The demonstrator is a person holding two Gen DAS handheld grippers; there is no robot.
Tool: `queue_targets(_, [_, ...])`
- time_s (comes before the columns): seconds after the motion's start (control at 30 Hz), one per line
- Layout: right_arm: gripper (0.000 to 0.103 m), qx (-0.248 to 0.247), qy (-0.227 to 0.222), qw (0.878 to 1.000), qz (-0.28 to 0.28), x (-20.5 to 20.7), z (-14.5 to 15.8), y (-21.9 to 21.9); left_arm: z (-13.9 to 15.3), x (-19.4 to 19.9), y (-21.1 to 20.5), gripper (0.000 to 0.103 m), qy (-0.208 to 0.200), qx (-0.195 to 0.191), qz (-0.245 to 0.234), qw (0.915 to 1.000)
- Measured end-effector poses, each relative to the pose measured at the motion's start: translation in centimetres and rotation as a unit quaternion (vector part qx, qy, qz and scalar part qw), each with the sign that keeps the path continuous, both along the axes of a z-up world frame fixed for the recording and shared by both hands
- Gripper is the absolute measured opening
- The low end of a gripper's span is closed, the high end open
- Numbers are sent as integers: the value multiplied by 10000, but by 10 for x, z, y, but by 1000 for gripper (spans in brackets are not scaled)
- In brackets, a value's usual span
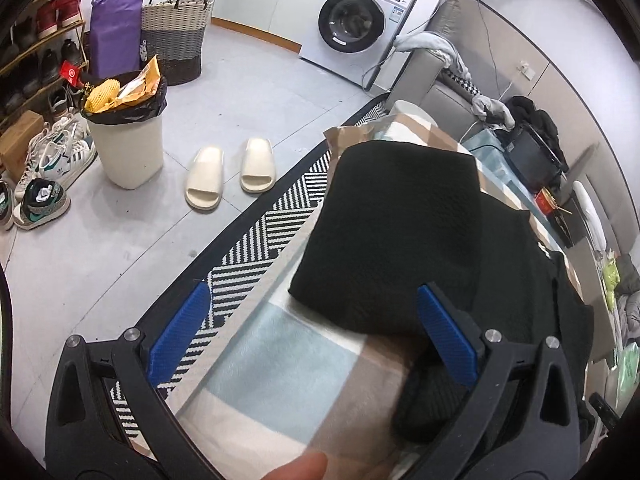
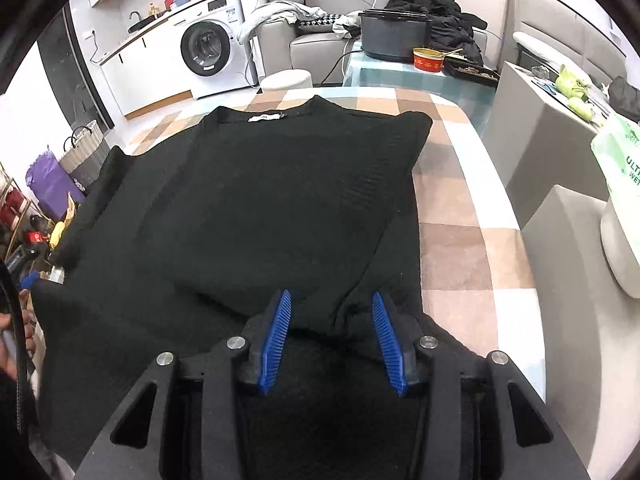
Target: Fold small clothes
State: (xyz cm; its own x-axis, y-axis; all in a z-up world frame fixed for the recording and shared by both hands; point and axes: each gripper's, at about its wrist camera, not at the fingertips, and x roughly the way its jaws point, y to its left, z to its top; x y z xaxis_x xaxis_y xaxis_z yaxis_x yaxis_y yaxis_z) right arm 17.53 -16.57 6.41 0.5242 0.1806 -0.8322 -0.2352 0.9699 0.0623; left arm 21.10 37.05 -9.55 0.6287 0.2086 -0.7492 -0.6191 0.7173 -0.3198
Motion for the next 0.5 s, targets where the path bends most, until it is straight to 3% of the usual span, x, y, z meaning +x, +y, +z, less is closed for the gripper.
queue_targets(0.2, [44, 114, -13, 9999, 13, -4, 4, -6, -15, 25, 13, 75, 101, 10, -115, 9999])
queue_targets(0.37, [44, 283, -38, 9996, -49, -6, 7, -12, -20, 40, 12, 27, 182, 300, -293, 9990])
queue_targets(0.47, [44, 331, -72, 9994, -60, -8, 10, -14, -16, 39, 3, 7, 200, 542, -227, 9981])
queue_targets(0.5, [44, 324, -88, 9994, -60, -9, 11, -14, -14, 37, 1, 6, 172, 570, -214, 9980])
